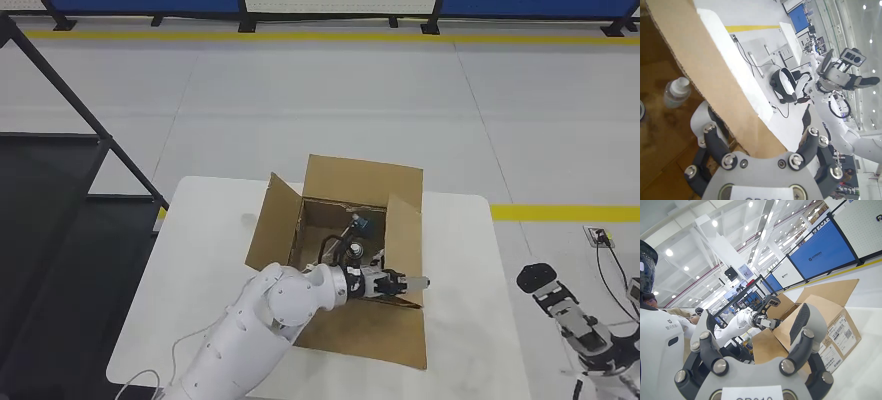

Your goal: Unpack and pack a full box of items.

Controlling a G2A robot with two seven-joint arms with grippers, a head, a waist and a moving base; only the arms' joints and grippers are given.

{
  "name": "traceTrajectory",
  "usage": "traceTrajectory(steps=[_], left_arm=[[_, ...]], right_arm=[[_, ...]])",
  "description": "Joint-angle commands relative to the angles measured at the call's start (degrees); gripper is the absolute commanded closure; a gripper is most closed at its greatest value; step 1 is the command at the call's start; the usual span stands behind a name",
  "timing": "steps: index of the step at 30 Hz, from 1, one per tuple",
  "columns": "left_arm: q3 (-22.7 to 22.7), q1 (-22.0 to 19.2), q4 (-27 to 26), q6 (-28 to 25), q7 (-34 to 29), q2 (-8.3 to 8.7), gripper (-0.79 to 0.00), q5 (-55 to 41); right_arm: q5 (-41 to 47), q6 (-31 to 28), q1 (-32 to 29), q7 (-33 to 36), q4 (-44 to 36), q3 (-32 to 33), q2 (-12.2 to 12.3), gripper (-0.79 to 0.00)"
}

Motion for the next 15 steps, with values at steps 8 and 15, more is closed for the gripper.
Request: traceTrajectory(steps=[8,15], left_arm=[[5.9,-4.2,1.1,-0.7,5.6,-2.8,-0.785,1.3],[11.4,-8.6,7.9,-3.8,6.8,-6.03,-0.785,-0.8]], right_arm=[[3.2,0.0,-1.8,-0.4,0.6,3.1,0.0,-0.785],[6.5,0.0,-4.5,-0.6,2.2,7.0,-0.6,-0.785]])
